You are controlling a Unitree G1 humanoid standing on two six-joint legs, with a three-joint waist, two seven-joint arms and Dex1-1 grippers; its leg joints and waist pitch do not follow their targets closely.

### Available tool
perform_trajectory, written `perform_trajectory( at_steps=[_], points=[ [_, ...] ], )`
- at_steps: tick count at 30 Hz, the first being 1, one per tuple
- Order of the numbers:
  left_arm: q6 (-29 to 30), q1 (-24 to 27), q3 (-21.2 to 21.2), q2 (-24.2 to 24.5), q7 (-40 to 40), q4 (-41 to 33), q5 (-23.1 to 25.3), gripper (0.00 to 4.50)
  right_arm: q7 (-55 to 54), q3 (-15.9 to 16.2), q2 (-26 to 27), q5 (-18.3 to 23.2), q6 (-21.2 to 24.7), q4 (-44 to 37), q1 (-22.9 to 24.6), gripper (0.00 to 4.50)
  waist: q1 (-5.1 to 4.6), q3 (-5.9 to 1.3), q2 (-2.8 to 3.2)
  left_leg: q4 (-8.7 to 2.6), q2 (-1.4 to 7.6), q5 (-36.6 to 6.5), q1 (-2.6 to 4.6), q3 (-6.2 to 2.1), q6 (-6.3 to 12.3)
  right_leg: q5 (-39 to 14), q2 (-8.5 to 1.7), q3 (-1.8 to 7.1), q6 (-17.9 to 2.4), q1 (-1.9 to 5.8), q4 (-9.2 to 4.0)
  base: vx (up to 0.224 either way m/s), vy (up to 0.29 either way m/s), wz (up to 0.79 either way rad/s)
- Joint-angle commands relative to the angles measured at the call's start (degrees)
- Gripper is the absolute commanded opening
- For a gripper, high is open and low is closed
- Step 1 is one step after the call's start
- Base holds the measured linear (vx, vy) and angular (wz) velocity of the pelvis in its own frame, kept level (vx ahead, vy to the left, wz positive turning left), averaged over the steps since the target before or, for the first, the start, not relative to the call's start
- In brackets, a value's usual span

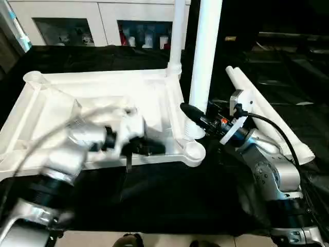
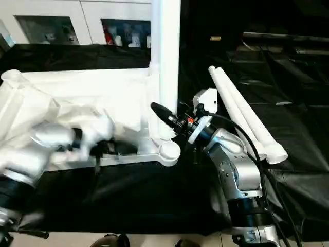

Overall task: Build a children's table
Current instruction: Insert table leg to table base

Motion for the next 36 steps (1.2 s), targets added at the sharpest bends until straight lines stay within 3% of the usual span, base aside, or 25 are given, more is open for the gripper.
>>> perform_trajectory(
  at_steps=[1,4,7,10,11,12,16,17,21,22,27,28,30,31,34,36],
  points=[
    [3.4,-3.04,4.3,-1.68,2.19,-0.64,-4.81,1.32,0.78,0.23,0.21,1.31,0.75,-1.65,0.4,1.88,0.1,-4.53,0.33,-3.44,3.86,-6.73,2.48,-1.82,2.6,0.52,-3.36,2.13,-16.2,2.39,-2.51,0.0,0.0,0.0],
    [5.24,-7.25,8.49,-6.3,10.06,2.03,-7.59,1.43,1.22,0.39,0.38,1.81,1.6,-2.27,0.65,1.88,0.35,-4.58,0.4,-3.27,3.91,-9.8,2.55,-1.85,1.08,-2.43,-3.5,2.15,-16.03,2.37,-2.74,0.0,0.0,0.0],
    [7.85,-10.29,10.47,-9.85,13.99,4.3,-10.35,1.83,1.57,0.63,0.31,2.16,1.89,-2.27,0.57,1.88,0.28,-4.59,0.13,-3.25,3.83,-10.42,2.11,-2.0,0.41,-4.14,-3.58,2.16,-15.1,2.66,-2.84,0.0,0.0,0.0],
    [9.31,-11.29,10.29,-12.24,14.32,4.58,-11.92,1.84,2.11,0.97,0.16,2.49,2.37,-2.52,0.58,1.88,0.34,-4.98,-0.06,-2.84,3.68,-7.55,1.88,-1.99,1.62,-2.14,-3.65,2.18,-14.62,2.95,-2.75,0.0,0.0,0.0],
    [10.62,-11.74,10.01,-13.82,14.55,4.4,-12.7,1.89,2.39,1.24,0.06,2.59,2.61,-2.77,0.66,1.88,0.44,-5.2,-0.12,-2.56,3.62,-5.88,1.83,-1.96,2.77,0.29,-3.61,2.15,-15.09,3.02,-2.5,0.0,0.0,0.0],
    [11.0,-11.8,9.7,-14.5,14.5,4.29,-12.94,2.23,2.45,1.36,0.04,2.56,2.69,-2.88,0.73,1.88,0.52,-5.21,-0.14,-2.51,3.63,-5.29,1.76,-2.01,3.16,0.95,-3.63,2.12,-15.23,3.03,-2.42,0.0,0.0,0.0],
    [10.41,-12.35,8.36,-16.35,15.95,5.6,-11.66,2.27,2.89,1.32,-0.09,2.48,3.0,-2.77,0.68,1.88,0.63,-5.51,-0.02,-2.16,3.58,-3.69,1.69,-2.04,4.79,3.51,-3.53,1.97,-15.62,3.14,-2.22,0.0,0.0,0.0],
    [9.92,-12.55,8.46,-16.89,16.43,6.05,-11.99,2.64,2.96,1.47,-0.27,2.41,3.26,-2.83,0.7,1.88,0.68,-5.5,-0.08,-2.12,3.6,-3.6,1.61,-2.08,5.1,3.45,-3.53,1.9,-15.7,3.22,-2.19,0.0,0.0,0.0],
    [12.11,-12.97,10.12,-17.97,16.52,5.17,-15.27,2.78,3.04,1.78,-0.71,2.3,3.64,-2.89,0.75,1.88,0.73,-5.43,-0.06,-2.11,3.65,-4.66,1.68,-2.09,4.64,1.8,-3.56,1.84,-16.0,3.19,-2.27,0.0,0.0,0.0],
    [14.99,-13.02,11.03,-18.25,15.54,3.73,-17.73,2.94,3.27,1.93,-1.07,2.12,3.87,-2.71,0.79,1.88,0.7,-5.46,0.05,-2.07,3.6,-5.18,1.74,-2.02,4.14,1.09,-3.46,1.82,-16.15,3.15,-2.2,0.0,0.0,0.0],
    [15.86,-13.18,10.68,-18.03,15.96,3.73,-17.64,3.4,4.12,2.55,-1.87,1.41,4.14,-2.27,0.82,1.88,0.83,-5.28,0.02,-2.15,3.7,-7.2,1.79,-2.12,3.12,-3.0,-3.45,1.91,-15.1,3.05,-2.66,0.0,0.0,0.0],
    [16.73,-13.64,11.15,-18.23,16.57,4.35,-18.14,3.51,4.51,2.92,-2.17,0.91,3.94,-1.96,0.77,1.88,0.86,-5.34,-0.29,-2.15,3.7,-7.88,1.89,-2.06,2.51,-4.08,-3.42,1.93,-14.68,3.03,-2.7,0.0,0.0,0.0],
    [17.34,-14.0,11.43,-18.37,17.14,4.7,-18.38,3.55,4.6,2.97,-2.22,0.78,3.83,-1.74,0.71,1.88,1.06,-5.29,-0.13,-2.11,3.67,-7.96,1.84,-2.11,2.18,-4.59,-3.49,1.98,-14.43,2.94,-2.68,0.0,0.0,0.0],
    [18.24,-14.36,11.22,-18.16,17.47,4.86,-18.74,3.28,4.63,3.0,-2.29,0.78,3.75,-1.4,0.55,1.88,1.14,-5.32,-0.14,-2.08,3.67,-7.93,1.83,-2.13,2.06,-4.68,-3.51,1.97,-14.34,2.97,-2.63,0.0,0.0,0.0],
    [19.13,-14.2,9.94,-17.62,17.21,4.1,-18.32,3.19,4.91,3.23,-2.54,0.58,3.58,-1.06,0.41,1.88,1.43,-5.43,-0.23,-1.98,3.59,-7.2,1.74,-2.16,2.36,-3.98,-3.49,1.98,-14.08,3.02,-2.49,0.0,0.0,0.0],
    [19.09,-14.27,9.22,-17.62,18.08,3.97,-17.26,2.88,5.04,3.33,-2.7,0.52,3.55,-0.86,0.31,1.88,1.55,-5.53,-0.23,-1.88,3.59,-6.23,1.75,-2.16,2.75,-2.64,-3.44,1.95,-14.11,2.99,-2.35,0.0,0.0,0.0]
  ],
)
